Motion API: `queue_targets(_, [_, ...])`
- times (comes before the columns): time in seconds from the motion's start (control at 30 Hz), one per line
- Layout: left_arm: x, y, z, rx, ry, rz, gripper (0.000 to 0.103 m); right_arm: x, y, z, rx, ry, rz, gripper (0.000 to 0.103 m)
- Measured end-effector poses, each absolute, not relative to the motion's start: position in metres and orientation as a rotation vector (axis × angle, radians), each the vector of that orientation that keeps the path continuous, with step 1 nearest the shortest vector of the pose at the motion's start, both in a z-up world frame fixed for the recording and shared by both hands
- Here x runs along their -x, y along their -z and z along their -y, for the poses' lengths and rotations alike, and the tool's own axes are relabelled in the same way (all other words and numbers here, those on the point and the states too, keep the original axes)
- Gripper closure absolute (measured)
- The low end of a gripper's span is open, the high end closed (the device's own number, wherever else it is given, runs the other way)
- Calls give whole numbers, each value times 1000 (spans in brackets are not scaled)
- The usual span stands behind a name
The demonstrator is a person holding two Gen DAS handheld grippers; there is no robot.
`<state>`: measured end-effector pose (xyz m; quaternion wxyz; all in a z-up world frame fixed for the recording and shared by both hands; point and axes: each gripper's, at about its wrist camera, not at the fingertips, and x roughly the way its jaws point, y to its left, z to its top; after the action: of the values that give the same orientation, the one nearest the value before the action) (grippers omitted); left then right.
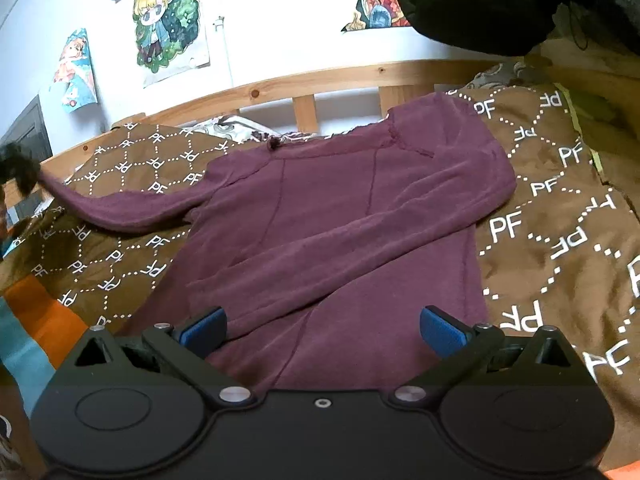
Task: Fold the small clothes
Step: 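Reach to the other sleeve cuff and close the left gripper on it, then fold the held sleeve across the shirt body and open the left gripper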
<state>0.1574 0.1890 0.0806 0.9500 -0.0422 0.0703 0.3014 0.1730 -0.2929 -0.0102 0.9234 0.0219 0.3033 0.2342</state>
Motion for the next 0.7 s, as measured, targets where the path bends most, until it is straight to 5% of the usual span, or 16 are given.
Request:
queue_targets(0.33, [-172, -139, -76, -125, -5, -24, 98, -169, -3, 308, -46, -448, -558, 1])
queue_targets(0.7, [-199, -71, 55, -347, 479, -218, 98, -181, -17, 346, 104, -281, -451, 1])
